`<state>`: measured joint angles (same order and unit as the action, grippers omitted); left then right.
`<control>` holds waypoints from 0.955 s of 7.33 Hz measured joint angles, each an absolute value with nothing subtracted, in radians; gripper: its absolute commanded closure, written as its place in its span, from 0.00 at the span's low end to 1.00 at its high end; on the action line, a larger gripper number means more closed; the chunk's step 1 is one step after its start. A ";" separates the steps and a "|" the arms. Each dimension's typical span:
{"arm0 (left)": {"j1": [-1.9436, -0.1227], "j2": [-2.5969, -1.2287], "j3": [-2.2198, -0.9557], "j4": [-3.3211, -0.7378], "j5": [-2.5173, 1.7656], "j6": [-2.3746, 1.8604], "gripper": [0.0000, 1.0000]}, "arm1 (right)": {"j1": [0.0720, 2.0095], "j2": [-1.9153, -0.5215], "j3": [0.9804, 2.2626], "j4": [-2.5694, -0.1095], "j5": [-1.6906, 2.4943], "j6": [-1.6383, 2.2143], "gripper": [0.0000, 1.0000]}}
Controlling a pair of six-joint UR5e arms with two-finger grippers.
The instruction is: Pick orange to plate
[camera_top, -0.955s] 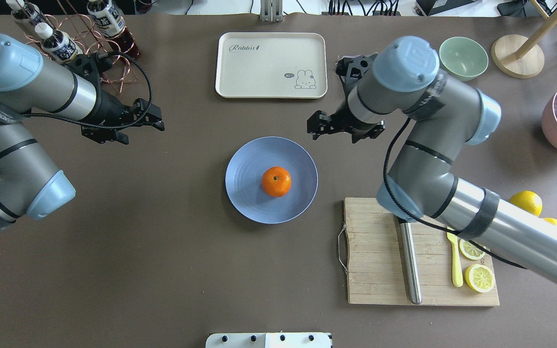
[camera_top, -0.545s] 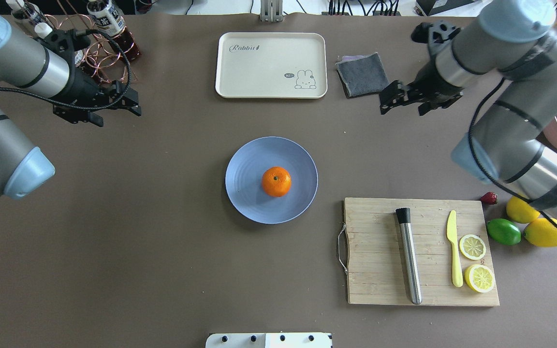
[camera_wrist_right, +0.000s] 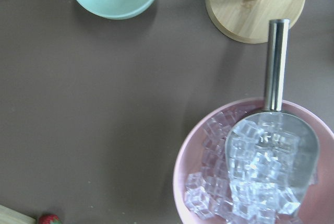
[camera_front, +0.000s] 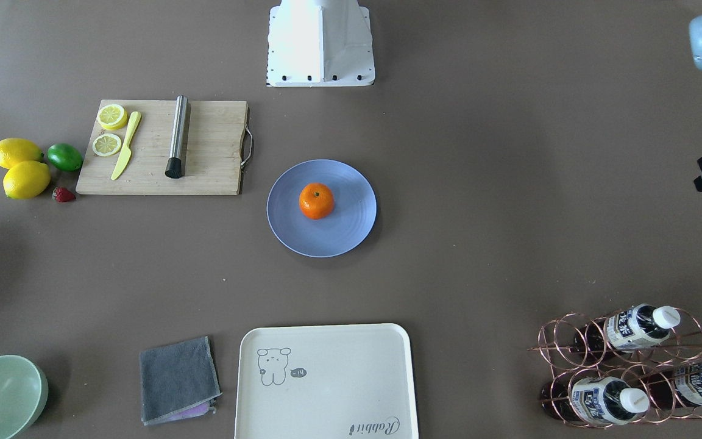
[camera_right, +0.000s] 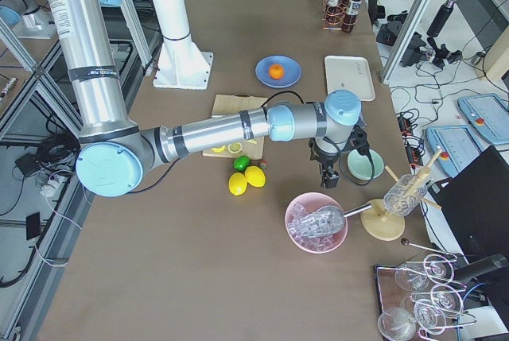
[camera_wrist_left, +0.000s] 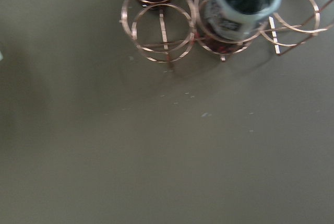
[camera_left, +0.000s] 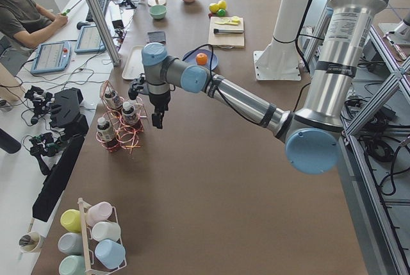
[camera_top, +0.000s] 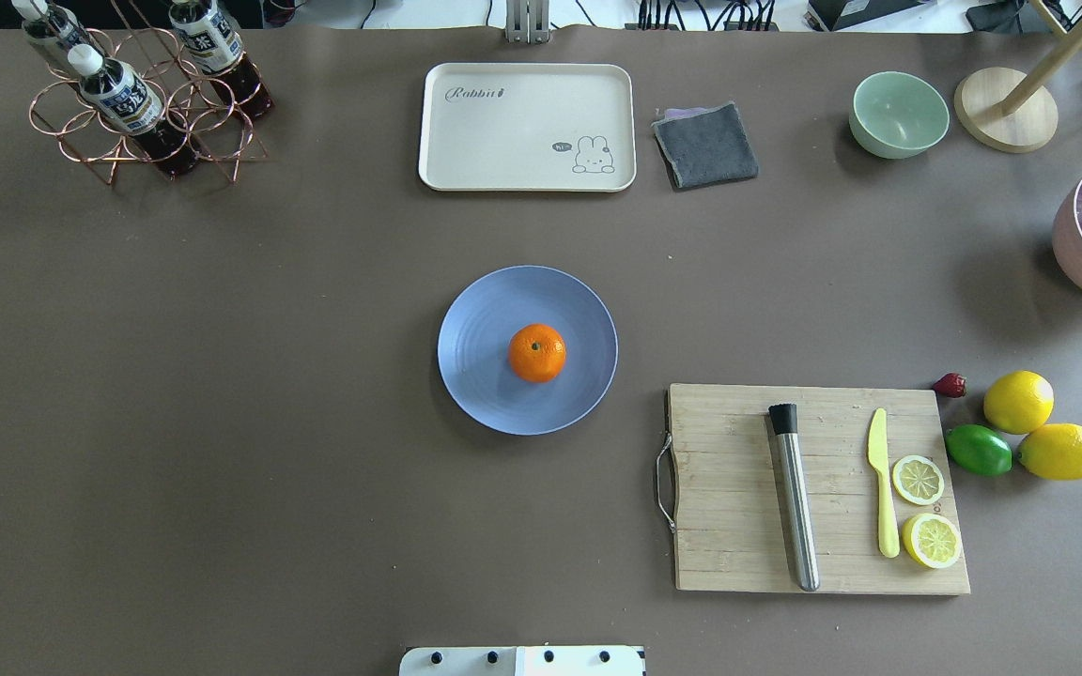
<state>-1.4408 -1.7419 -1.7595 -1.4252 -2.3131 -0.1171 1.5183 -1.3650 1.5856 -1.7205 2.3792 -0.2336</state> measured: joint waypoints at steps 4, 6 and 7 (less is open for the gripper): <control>-1.624 -1.716 -1.505 -1.431 -2.386 0.183 0.03 | 1.653 -1.428 1.537 -1.734 2.364 -0.385 0.00; -1.629 -1.688 -1.539 -1.426 -2.362 0.177 0.02 | 1.661 -1.456 1.557 -1.731 2.362 -0.389 0.00; -1.628 -1.675 -1.579 -1.417 -2.346 0.138 0.02 | 1.663 -1.466 1.563 -1.730 2.362 -0.390 0.00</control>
<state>-1.6278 -1.6746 -1.5792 -1.4166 -2.3455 0.1378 1.6632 -1.4663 1.5631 -1.7305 2.3624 -0.3904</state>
